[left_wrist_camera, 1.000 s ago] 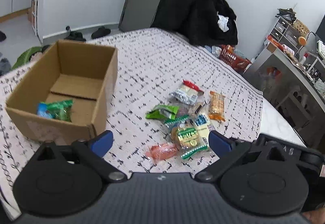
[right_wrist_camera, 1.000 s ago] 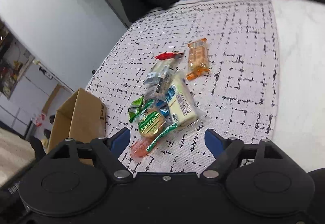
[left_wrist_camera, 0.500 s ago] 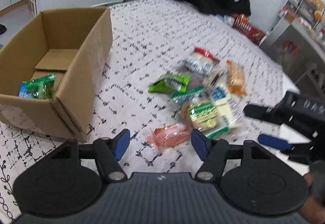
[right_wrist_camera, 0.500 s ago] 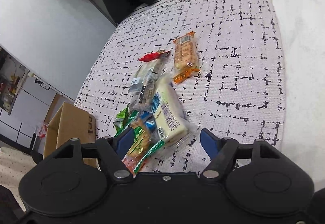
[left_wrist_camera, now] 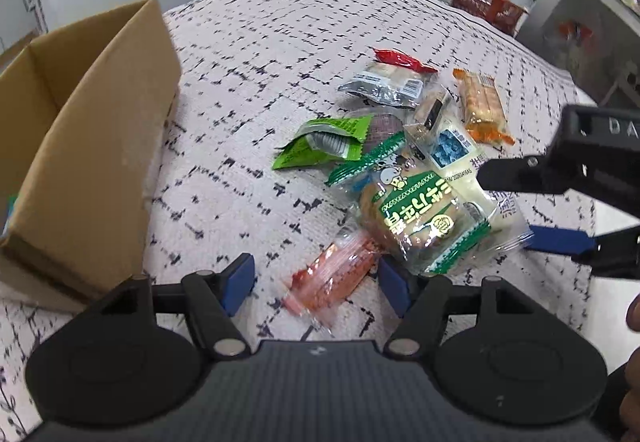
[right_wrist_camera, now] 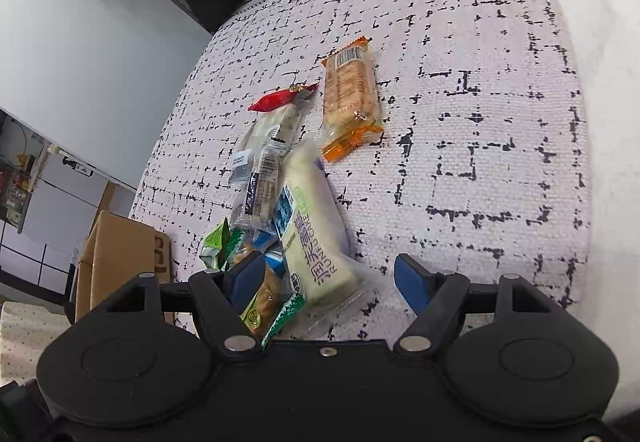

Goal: Organize snacks
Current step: 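Grasp the pink jelly stick with left tool while right tool grasps white bread bag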

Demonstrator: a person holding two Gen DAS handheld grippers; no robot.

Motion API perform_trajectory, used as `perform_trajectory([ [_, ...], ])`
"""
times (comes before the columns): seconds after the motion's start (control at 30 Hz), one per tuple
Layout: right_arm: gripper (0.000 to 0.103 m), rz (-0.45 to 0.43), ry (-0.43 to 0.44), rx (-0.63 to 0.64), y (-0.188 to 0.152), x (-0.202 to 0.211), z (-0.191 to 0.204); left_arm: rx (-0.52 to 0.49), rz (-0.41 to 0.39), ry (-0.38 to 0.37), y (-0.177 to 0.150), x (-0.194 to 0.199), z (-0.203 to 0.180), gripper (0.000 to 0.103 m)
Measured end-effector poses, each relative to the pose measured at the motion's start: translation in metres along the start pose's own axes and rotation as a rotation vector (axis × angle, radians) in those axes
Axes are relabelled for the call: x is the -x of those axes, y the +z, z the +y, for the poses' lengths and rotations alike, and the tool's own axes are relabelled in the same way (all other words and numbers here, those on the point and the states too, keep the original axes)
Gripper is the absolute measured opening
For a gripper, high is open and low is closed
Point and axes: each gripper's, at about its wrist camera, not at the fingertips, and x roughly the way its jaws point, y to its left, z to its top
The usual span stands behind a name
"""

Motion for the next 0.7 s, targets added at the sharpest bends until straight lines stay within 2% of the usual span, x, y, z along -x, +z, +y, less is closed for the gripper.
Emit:
perform_trajectory([
  [0.13, 0.071, 0.0, -0.002, 0.033, 0.003, -0.008, 0.003, -0.002, -0.008, -0.005, 0.003, -0.006, -0.001, 0.067],
  [0.2, 0.071, -0.002, -0.005, 0.051, 0.005, -0.012, 0.005, 0.012, -0.012, -0.012, 0.003, -0.006, 0.001, 0.063],
  [0.27, 0.069, -0.003, -0.005, 0.068, 0.007, -0.014, 0.007, 0.019, -0.009, -0.011, 0.004, -0.005, 0.003, 0.045],
  [0.37, 0.058, -0.004, -0.004, 0.078, 0.006, -0.016, 0.008, 0.055, 0.007, -0.033, 0.006, -0.004, 0.009, 0.022],
  [0.43, 0.047, 0.003, 0.001, 0.081, 0.005, -0.018, 0.008, 0.063, 0.009, -0.045, 0.006, -0.004, 0.011, 0.021],
  [0.47, 0.037, 0.01, 0.002, 0.082, 0.005, -0.019, 0.008, 0.067, 0.011, -0.051, 0.006, -0.003, 0.012, 0.02],
  [0.7, 0.024, 0.018, 0.01, 0.097, 0.0, -0.013, 0.011, 0.109, 0.006, -0.091, 0.006, 0.011, 0.019, 0.019],
])
